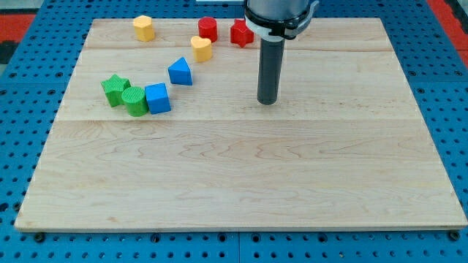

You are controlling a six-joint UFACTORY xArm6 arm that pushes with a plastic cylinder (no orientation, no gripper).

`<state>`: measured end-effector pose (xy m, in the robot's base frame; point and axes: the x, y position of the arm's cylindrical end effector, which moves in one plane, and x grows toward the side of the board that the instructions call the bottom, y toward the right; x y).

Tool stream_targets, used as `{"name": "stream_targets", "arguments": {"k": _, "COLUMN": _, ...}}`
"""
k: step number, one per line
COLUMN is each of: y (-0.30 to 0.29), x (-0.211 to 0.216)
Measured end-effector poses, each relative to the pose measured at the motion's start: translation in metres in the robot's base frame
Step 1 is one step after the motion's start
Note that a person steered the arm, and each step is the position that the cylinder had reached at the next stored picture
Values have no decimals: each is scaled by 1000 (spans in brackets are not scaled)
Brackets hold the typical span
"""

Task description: Move your hand to the right side of the blue triangle

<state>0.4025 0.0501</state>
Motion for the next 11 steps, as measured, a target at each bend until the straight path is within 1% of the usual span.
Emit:
{"name": "stream_targets", "arguments": {"k": 3, "y": 1, "x": 0}}
{"name": "stream_targets", "arguments": {"k": 5, "y": -18, "x": -4}}
{"name": "stream_targets", "arguments": {"k": 6, "y": -18, "x": -4}}
{"name": "stream_targets", "arguments": {"k": 7, "y": -27, "x": -33}}
{"name": "stream_targets", "arguments": {"k": 8, "y": -61, "x": -51}}
{"name": "stream_targets", "arguments": {"k": 9, "y": -82, "x": -40}}
{"name": "stream_targets", "arguments": {"k": 10, "y": -68, "x": -45}}
{"name": "stream_targets", "arguments": {"k": 11, "y": -49, "x": -101}}
